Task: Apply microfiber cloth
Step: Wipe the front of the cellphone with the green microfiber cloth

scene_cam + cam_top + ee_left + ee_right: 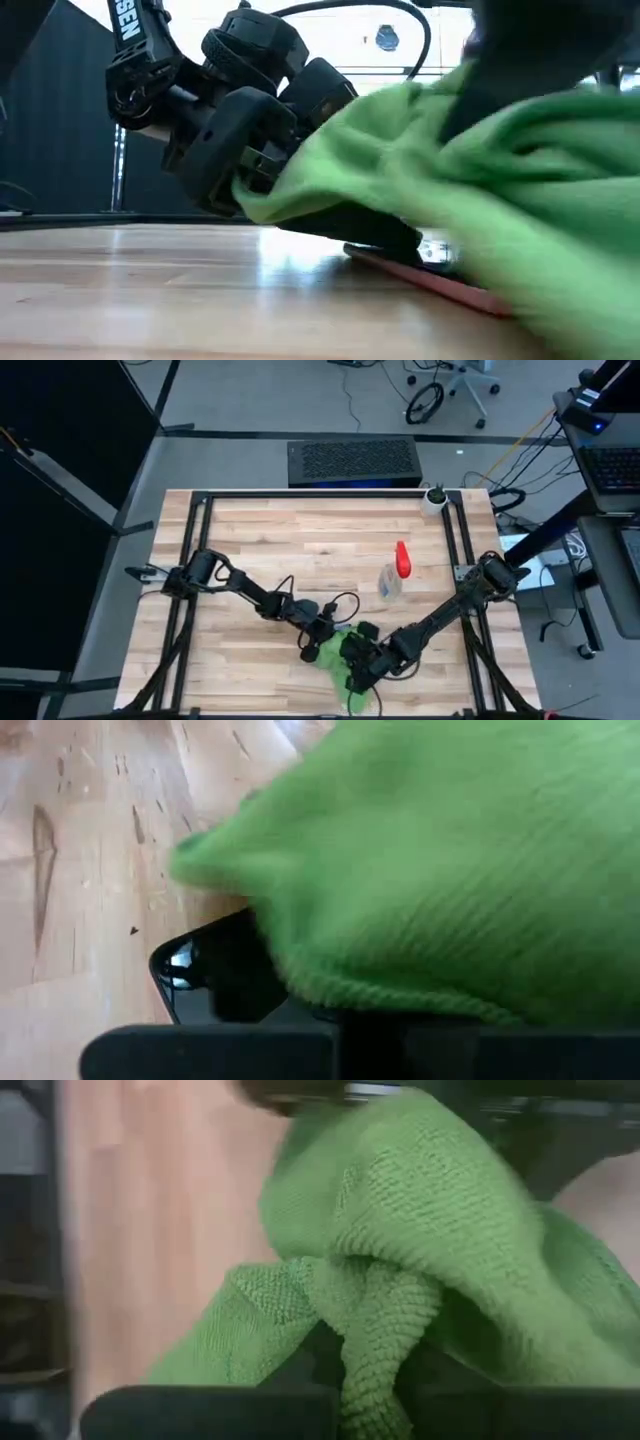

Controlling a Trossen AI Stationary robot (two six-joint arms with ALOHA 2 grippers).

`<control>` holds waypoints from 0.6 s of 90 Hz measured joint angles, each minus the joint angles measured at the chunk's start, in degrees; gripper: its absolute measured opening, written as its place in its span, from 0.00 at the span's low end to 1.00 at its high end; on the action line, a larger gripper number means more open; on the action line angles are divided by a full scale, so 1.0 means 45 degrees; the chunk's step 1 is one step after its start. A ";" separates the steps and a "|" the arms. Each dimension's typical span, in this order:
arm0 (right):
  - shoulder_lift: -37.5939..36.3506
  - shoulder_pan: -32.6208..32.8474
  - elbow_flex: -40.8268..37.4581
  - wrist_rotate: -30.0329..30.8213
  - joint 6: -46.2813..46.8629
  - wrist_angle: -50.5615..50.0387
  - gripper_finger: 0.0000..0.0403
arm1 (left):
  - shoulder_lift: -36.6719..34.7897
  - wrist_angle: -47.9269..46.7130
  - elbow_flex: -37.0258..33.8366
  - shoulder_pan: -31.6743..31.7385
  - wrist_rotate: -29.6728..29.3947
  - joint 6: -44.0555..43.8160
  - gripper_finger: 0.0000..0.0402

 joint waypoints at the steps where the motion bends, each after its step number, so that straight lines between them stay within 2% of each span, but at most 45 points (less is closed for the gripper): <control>1: 0.0073 -0.0031 -0.0006 -0.0065 0.0000 0.0009 0.02 | 0.0000 0.0000 0.0000 0.0000 -0.0006 -0.0002 0.00; 13: 0.0657 -0.0048 0.0024 -0.0562 0.0483 0.0124 0.02 | 0.0005 0.0000 0.0000 -0.0002 -0.0030 -0.0024 0.00; 27: 0.0772 0.0599 0.0055 -0.0893 0.1559 0.0352 0.02 | 0.0010 0.0039 0.0005 -0.0005 -0.0023 -0.0029 0.00; 42: 0.0549 0.1573 0.0009 -0.2511 0.2263 0.0302 0.02 | 0.0010 0.0029 -0.0004 0.0067 -0.0007 -0.0034 0.00; 49: 0.0261 0.1768 -0.0022 -0.2165 0.2269 -0.0295 0.02 | 0.0010 0.0036 -0.0005 0.0092 -0.0092 -0.0034 0.00; 54: -0.0159 0.1748 -0.0022 -0.1148 0.2223 -0.0712 0.02 | 0.0010 0.0064 -0.0010 0.0092 -0.0113 -0.0036 0.00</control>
